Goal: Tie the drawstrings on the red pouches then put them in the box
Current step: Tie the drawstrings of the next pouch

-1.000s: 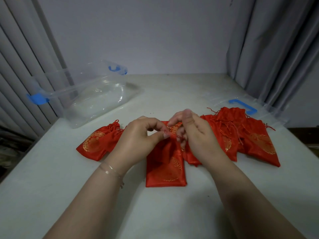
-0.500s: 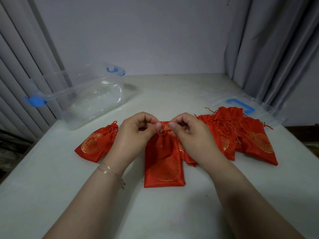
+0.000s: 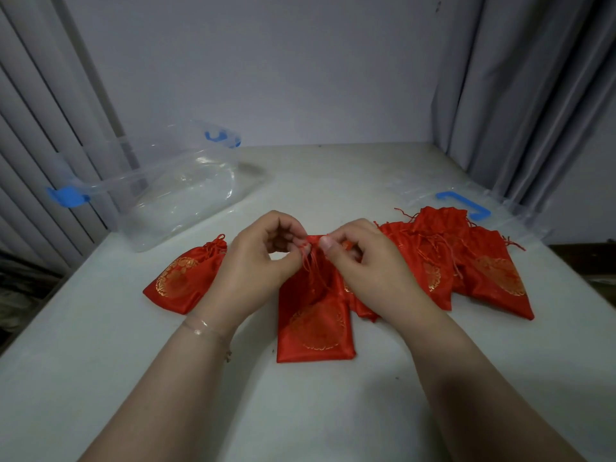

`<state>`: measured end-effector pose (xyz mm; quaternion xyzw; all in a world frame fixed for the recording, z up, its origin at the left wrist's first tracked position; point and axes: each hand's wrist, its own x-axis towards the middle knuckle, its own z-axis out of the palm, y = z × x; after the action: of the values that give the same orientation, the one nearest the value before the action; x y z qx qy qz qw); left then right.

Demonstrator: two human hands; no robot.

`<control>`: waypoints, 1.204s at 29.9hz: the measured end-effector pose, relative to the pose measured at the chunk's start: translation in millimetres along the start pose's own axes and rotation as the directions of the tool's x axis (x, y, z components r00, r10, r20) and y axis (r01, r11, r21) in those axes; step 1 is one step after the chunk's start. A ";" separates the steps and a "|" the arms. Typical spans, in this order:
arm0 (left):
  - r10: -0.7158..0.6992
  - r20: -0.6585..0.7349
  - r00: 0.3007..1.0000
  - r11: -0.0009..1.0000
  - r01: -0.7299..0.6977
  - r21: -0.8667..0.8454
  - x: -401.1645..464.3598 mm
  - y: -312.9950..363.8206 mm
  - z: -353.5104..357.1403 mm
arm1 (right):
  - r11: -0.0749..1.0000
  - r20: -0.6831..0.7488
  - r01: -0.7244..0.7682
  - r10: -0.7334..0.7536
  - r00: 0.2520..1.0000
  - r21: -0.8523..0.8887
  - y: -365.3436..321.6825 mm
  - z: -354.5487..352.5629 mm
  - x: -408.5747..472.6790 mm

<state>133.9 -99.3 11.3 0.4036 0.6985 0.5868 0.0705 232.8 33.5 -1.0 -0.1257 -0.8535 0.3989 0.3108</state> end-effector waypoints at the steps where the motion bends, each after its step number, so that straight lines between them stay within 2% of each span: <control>1: 0.022 0.017 1.000 1.000 -0.022 0.021 -1.4 1.5 0.9 | 0.999 0.002 0.009 -0.009 1.000 0.039 0.6 -0.2 1.1; 5: 0.065 0.050 0.997 0.997 -0.067 0.031 -4.9 4.2 3.0 | 0.998 0.159 -0.041 0.031 0.987 0.058 5.4 5.4 2.2; 7: 0.063 0.032 0.998 0.998 -0.064 0.026 -5.1 5.2 3.5 | 0.997 0.143 -0.060 0.051 0.988 0.058 6.2 7.5 2.2; 10: 0.006 -0.013 1.000 0.999 -0.006 0.034 -4.1 6.5 5.0 | 0.999 0.102 0.018 -0.014 0.995 -0.034 5.1 7.1 0.1; 13: -0.076 -0.059 0.995 0.991 0.082 0.107 -1.5 1.7 4.7 | 0.977 0.098 0.137 -0.122 0.988 -0.161 3.7 7.3 -0.7; 15: -0.079 -0.091 0.993 0.981 0.093 0.171 -1.2 -2.4 5.8 | 0.964 0.106 0.187 -0.169 0.980 -0.189 3.9 7.5 0.8; 18: 0.017 -0.136 0.991 0.960 0.022 0.278 -3.2 -2.4 9.2 | 0.987 0.082 0.132 -0.125 0.989 -0.095 4.9 7.3 1.3; 22: 0.269 -0.092 0.959 0.921 -0.228 0.315 -4.5 -0.2 10.3 | 0.984 0.033 -0.075 0.071 0.997 0.160 5.1 4.7 2.3; 26: 0.386 -0.072 0.920 0.876 -0.341 0.340 -4.0 -5.5 9.4 | 0.917 0.157 -0.129 0.074 0.985 0.378 0.9 1.9 4.6; 32: 0.448 -0.037 0.893 0.811 -0.388 0.437 -3.5 -10.5 8.4 | 0.862 0.211 -0.213 0.127 0.969 0.460 4.9 -2.8 4.5; 36: 0.465 -0.024 0.885 0.765 -0.388 0.514 -3.3 -11.2 8.3 | 0.922 0.125 -0.158 0.121 0.985 0.353 2.1 -0.6 4.5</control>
<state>135.5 -94.9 -2.3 0.5111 0.7176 0.4170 -0.2234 229.6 37.3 -0.4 -0.1066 -0.7692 0.5759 0.2557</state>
